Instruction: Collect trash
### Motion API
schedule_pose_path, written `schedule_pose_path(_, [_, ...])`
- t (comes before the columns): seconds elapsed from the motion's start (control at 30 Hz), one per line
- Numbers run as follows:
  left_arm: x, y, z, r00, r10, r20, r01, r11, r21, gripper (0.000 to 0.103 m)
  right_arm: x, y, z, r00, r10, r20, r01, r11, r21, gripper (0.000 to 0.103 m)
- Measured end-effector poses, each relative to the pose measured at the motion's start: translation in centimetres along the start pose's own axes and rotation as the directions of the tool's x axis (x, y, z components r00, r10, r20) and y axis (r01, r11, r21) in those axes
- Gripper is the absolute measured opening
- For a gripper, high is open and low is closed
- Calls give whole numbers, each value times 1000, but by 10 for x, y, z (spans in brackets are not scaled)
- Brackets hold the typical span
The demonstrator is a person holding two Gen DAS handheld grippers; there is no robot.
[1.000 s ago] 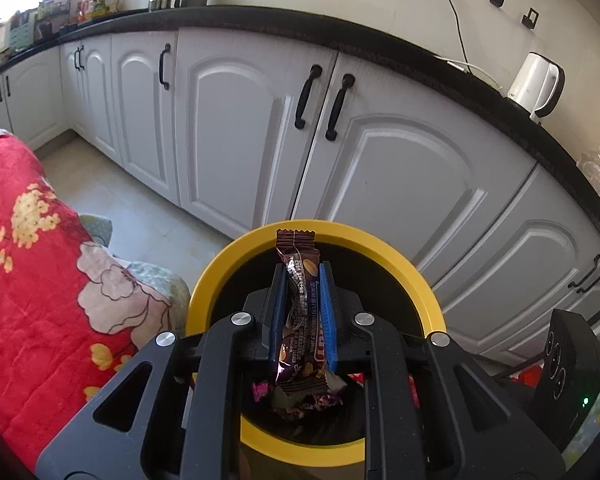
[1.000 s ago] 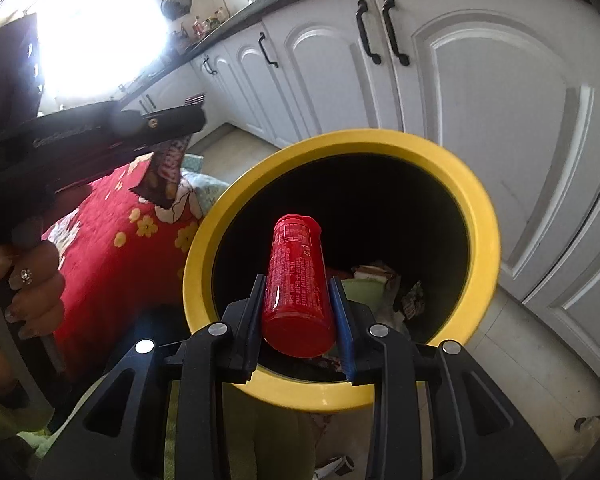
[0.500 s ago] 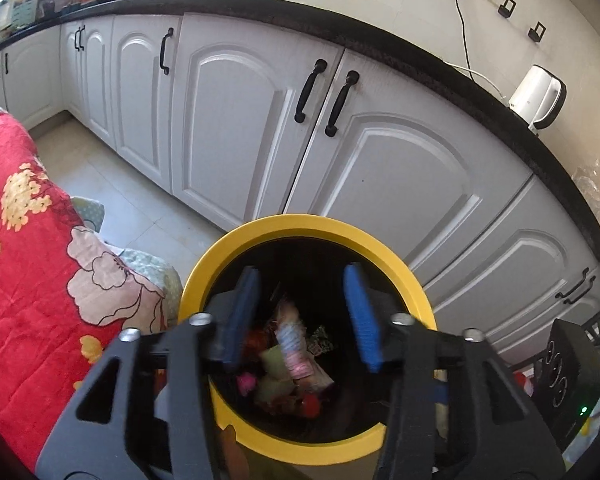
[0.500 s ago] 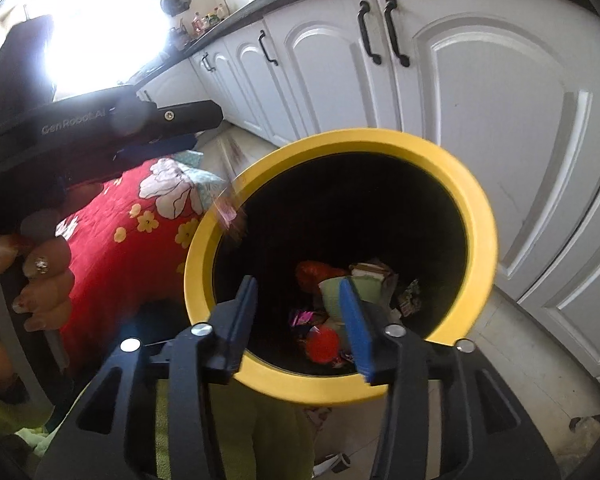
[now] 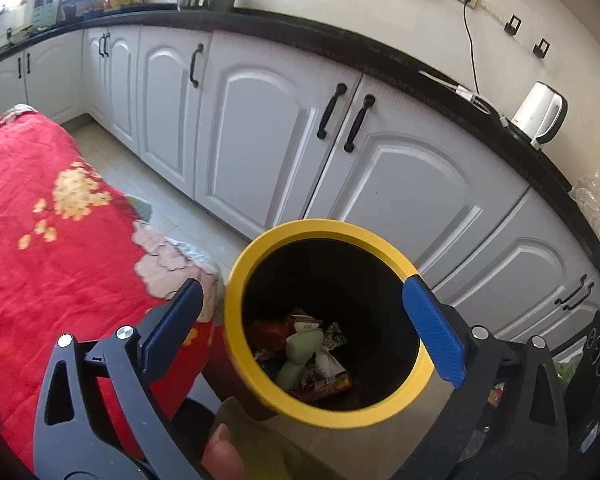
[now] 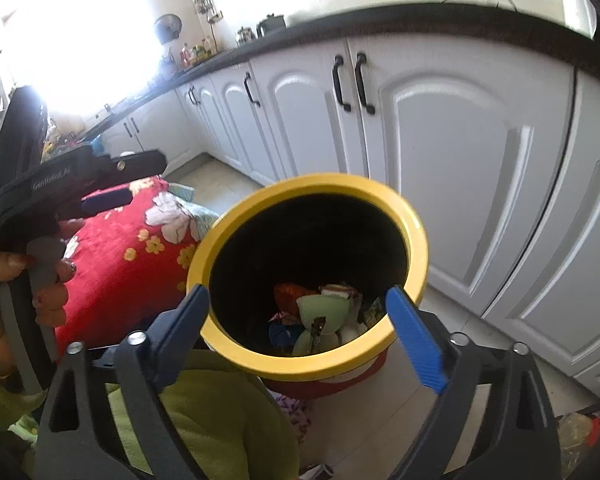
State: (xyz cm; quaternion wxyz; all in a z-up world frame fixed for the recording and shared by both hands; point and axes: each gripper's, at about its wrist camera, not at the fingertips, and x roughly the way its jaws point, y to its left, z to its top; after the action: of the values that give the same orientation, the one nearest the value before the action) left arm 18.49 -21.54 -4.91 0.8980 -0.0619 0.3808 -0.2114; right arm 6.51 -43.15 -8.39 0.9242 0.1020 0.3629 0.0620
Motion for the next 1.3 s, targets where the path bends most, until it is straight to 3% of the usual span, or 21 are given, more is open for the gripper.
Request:
schedule_pose_path(0.1, [-21, 4, -4, 999, 24, 26, -24, 1000, 8, 92, -16, 11, 1, 999, -5, 36, 6, 1000, -25, 96])
schedule_pose_path(0.5, [-100, 26, -35, 983, 116, 140, -119, 993, 17, 92, -61, 67, -13, 986, -38, 165, 53, 995, -85, 97])
schedule_pose_path(0.7, [-137, 34, -56, 959, 169, 227, -180, 983, 29, 92, -83, 91, -23, 954, -60, 294, 104, 985, -136, 97])
schedule_pose_path(0.87, [-167, 34, -81, 909, 230, 347, -260, 965, 42, 92, -107, 107, -27, 906, -42, 421, 118, 981, -157, 97])
schedule_pose_path(1.03, [-185, 34, -99, 882, 236, 408, -275, 960, 41, 92, -125, 120, -37, 844, -48, 534, 147, 979, -144, 97])
schedule_pose_path(1.3, [-191, 36, -103, 882, 217, 418, -252, 967, 30, 92, -119, 131, -42, 848, -60, 527, 176, 969, -172, 97])
